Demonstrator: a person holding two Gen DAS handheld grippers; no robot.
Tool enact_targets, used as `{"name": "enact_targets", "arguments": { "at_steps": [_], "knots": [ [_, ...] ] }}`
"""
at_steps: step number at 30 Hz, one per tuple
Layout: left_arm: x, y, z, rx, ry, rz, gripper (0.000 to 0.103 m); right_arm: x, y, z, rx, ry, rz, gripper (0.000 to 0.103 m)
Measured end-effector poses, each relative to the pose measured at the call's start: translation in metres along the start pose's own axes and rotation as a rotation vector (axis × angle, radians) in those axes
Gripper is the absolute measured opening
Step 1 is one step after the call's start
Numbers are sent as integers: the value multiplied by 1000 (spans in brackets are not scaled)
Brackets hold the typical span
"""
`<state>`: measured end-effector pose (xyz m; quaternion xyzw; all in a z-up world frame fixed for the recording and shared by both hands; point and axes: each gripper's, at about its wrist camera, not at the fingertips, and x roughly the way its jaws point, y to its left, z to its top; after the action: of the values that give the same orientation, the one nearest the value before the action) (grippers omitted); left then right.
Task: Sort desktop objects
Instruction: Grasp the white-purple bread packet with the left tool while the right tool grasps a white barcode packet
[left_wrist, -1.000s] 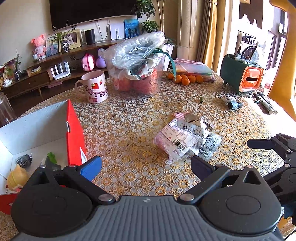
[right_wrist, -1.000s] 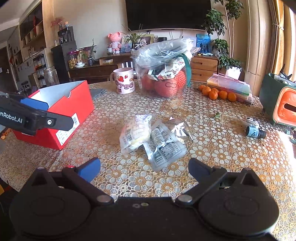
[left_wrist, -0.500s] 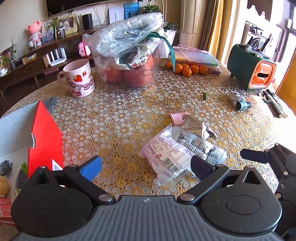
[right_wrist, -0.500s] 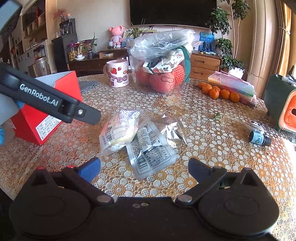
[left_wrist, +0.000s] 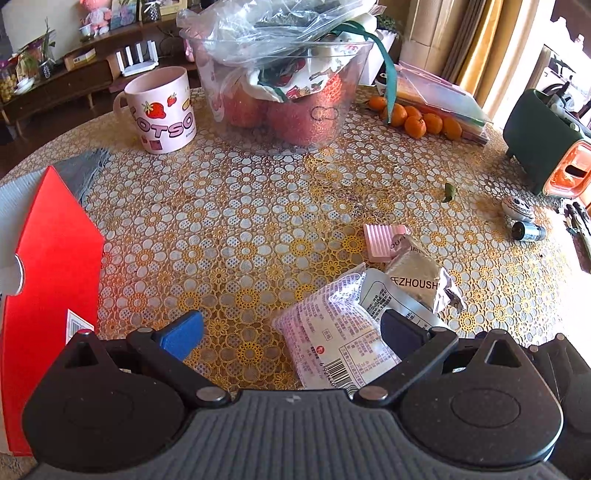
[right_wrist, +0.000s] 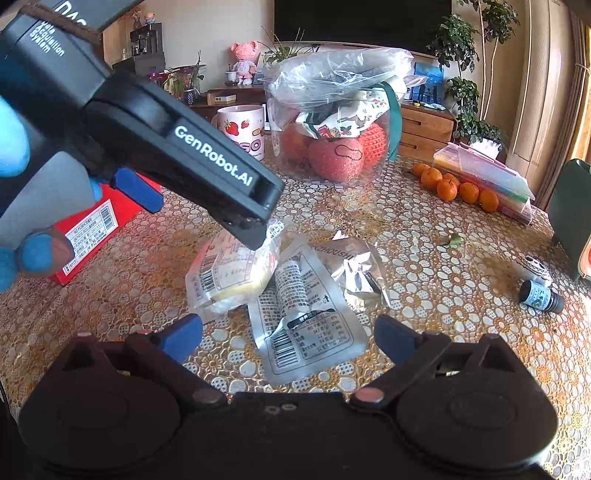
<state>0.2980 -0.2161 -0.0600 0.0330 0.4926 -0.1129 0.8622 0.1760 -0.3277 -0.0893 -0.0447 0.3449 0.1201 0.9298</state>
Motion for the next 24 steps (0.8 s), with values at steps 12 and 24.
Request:
{"name": "enact_targets", "arguments": {
  "at_steps": [12,24],
  "knots": [
    [25,-7,-6,-19,28,-10,103,18,1,-3,-21,22,-6,93],
    [31,9,-8,-64,47,-76,100,25,-3,-9,-10,39,-25,78]
  ]
}}
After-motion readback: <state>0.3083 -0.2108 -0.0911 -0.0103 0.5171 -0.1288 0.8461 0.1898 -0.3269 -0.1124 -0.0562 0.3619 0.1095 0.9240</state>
